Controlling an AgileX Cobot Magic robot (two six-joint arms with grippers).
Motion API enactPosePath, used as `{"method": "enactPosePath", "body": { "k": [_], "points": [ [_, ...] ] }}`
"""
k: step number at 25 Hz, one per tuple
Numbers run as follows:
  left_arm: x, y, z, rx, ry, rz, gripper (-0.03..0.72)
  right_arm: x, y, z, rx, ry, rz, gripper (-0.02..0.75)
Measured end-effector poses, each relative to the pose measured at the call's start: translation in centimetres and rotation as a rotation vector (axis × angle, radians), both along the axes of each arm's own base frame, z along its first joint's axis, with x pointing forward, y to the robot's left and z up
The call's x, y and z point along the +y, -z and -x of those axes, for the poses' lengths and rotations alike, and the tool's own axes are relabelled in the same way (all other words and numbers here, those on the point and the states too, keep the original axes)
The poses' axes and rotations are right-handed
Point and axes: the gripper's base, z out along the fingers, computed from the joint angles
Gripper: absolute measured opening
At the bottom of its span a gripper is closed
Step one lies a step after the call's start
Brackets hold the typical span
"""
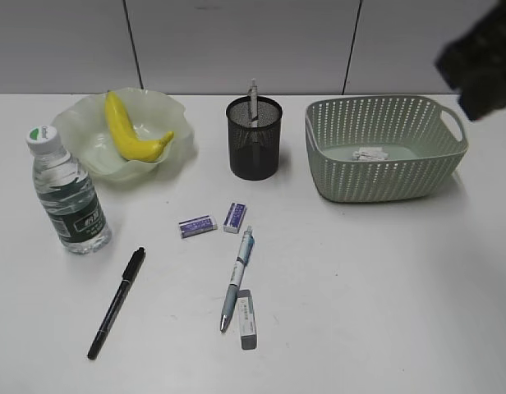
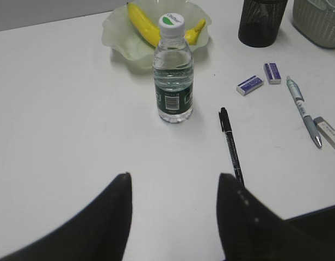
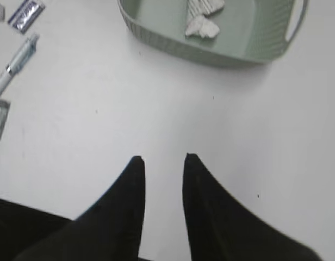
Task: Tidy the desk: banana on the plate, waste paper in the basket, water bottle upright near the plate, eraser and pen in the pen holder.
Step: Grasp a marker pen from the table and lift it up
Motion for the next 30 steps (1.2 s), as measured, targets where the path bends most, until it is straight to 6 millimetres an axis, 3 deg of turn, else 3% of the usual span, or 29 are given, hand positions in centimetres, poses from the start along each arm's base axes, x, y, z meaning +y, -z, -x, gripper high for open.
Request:
{"method": "enactPosePath", "body": {
  "k": [9,14,17,23,27,30],
  "points": [
    [0.0,0.0,0.0,0.0,0.0,0.0,0.379,-8.4,2.9,12.6,-0.147,-0.02,-0.141,0.209],
    [0.0,0.0,0.0,0.0,0.0,0.0,0.379,-11.6,6.0,17.2,-0.245,-0.025,-0.213,0.208],
    [0.0,0.0,-0.2,0.012,0.001,-0.001,0.379,-12.9,7.4,19.2,-0.319,-0.031,-0.279,0.207],
    [-1.1,-0.7,-2.2,0.076,0.095,0.002,0.379,-14.7,7.3,22.1,-0.512,-0.07,-0.399,0.206],
    [-2.4,-1.2,-6.4,0.158,0.154,0.049,0.379,-15.1,7.3,22.6,-0.552,-0.075,-0.424,0.206],
    [-3.5,-0.2,-10.4,0.27,0.191,0.101,0.379,-15.1,7.3,22.6,-0.553,-0.076,-0.424,0.206]
  ]
}}
